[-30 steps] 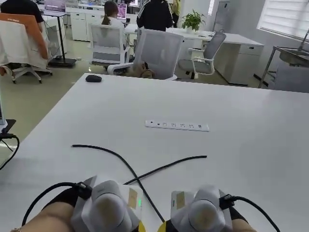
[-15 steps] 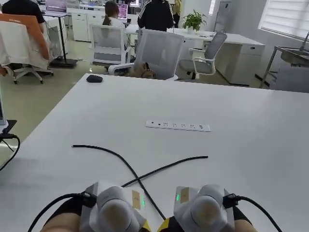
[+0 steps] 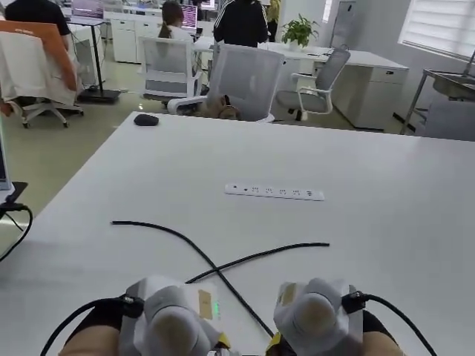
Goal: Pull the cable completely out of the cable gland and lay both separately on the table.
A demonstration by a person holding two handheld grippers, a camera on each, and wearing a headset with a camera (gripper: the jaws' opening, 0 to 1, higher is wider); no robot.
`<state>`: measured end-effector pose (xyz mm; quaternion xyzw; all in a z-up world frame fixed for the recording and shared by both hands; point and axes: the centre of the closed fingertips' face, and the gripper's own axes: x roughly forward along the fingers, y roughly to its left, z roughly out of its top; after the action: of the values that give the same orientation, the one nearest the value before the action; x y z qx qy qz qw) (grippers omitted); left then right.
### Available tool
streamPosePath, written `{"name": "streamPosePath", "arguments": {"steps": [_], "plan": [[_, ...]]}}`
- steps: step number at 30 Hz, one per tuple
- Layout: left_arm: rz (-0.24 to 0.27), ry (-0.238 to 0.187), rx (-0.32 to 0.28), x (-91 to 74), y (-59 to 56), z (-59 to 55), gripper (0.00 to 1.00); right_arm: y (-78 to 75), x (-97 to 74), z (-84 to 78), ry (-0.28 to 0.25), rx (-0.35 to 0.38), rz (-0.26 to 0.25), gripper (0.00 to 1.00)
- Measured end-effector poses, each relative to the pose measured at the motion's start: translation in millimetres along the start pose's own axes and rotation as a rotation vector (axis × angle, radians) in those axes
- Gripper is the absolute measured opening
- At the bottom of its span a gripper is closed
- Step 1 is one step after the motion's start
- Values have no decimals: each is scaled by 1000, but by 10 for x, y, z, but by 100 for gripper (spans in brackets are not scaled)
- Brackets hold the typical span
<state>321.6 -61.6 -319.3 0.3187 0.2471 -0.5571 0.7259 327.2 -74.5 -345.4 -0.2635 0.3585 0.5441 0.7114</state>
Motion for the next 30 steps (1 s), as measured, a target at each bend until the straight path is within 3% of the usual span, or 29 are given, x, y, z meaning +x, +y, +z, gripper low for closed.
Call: {"name": "streamPosePath", "arguments": {"steps": [3, 4, 5, 11, 20, 23, 26, 30], "plan": [[-22, 6, 39, 9, -54, -18, 18, 223, -41, 254, -129, 37, 129, 23], [-28, 5, 60, 10, -68, -16, 18, 253, -48, 293, -148, 47, 146, 23], [-27, 15, 108, 11, -67, -31, 18, 260, -34, 261, -130, 40, 146, 24], [-88, 44, 254, 74, -237, -72, 18, 391, 19, 148, -69, -47, 193, 19], [-113, 62, 345, 89, -353, -77, 18, 423, 15, 119, -54, -34, 225, 13], [-109, 58, 301, 98, -327, -75, 18, 409, 6, 122, -55, -55, 198, 12], [-100, 50, 182, 97, -282, -95, 18, 360, 17, 151, -54, -94, 144, 11], [-105, 23, 9, 74, -188, -92, 18, 295, 17, 213, -54, -211, 63, 10]]}}
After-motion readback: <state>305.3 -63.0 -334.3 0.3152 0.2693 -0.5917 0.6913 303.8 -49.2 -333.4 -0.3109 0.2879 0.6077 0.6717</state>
